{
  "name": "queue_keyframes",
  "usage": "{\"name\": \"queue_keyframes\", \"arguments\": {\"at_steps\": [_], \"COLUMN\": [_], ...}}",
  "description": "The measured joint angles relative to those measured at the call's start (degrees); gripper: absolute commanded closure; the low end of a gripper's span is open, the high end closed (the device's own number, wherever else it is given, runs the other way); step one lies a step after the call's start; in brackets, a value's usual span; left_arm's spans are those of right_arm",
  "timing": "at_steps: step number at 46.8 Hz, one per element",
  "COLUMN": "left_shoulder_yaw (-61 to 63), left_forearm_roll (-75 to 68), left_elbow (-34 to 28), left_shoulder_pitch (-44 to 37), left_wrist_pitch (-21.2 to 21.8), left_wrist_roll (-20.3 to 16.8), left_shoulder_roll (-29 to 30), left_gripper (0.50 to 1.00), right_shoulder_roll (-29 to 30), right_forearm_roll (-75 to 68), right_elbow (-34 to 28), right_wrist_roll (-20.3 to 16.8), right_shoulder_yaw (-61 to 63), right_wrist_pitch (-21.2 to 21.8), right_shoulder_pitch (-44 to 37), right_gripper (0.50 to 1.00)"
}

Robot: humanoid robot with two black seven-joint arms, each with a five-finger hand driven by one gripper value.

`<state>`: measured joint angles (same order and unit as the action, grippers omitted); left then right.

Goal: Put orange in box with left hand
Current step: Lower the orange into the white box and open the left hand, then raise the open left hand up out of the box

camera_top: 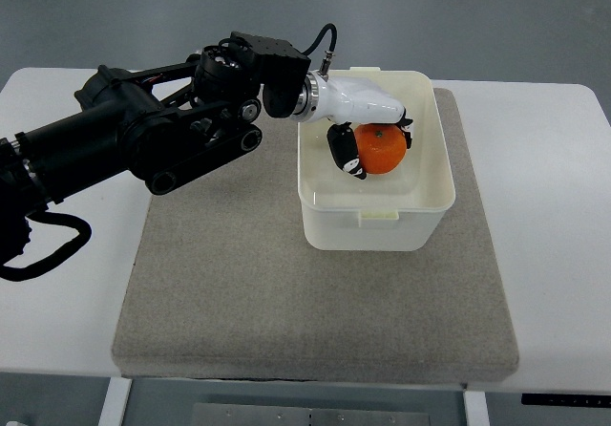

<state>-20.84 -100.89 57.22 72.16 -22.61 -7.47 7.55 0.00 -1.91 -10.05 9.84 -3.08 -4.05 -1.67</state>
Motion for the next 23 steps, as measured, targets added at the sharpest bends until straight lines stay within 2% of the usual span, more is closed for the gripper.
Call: {"name": "queue_keyframes", "arguments": {"at_steps": [1, 3, 9, 12, 23], "left_shoulder_yaw": [0.0, 0.0, -0.1, -0.1, -1.1], "left_forearm_roll": [0.0, 0.1, 0.5, 0.8, 4.7], "left_elbow": [0.0, -0.1, -0.2, -0.3, 0.0], "left_shoulder_pitch": [0.0, 0.0, 0.0, 0.0, 0.5], "left_wrist_pitch": [0.0, 0.0, 0.0, 0.0, 0.2], "left_wrist_roll": [0.0, 0.0, 0.0, 0.0, 0.0], "left_shoulder_roll": [0.0, 0.0, 0.1, 0.2, 1.1], "left_gripper": [0.600, 0.542, 0.534, 0.508, 0.508], "right_shoulder_roll": [0.0, 0.0, 0.0, 0.0, 0.0], "right_forearm_roll": [0.0, 0.0, 0.0, 0.0, 0.0], "right_elbow": [0.0, 0.0, 0.0, 0.0, 0.0], "right_wrist_roll": [0.0, 0.0, 0.0, 0.0, 0.0], "right_shoulder_yaw": [0.0, 0.0, 0.0, 0.0, 0.0], "right_wrist_pitch": [0.0, 0.0, 0.0, 0.0, 0.0], "right_shoulder_pitch": [0.0, 0.0, 0.0, 0.0, 0.0], "right_gripper": [0.574, 0.574, 0.574, 0.574, 0.574]}}
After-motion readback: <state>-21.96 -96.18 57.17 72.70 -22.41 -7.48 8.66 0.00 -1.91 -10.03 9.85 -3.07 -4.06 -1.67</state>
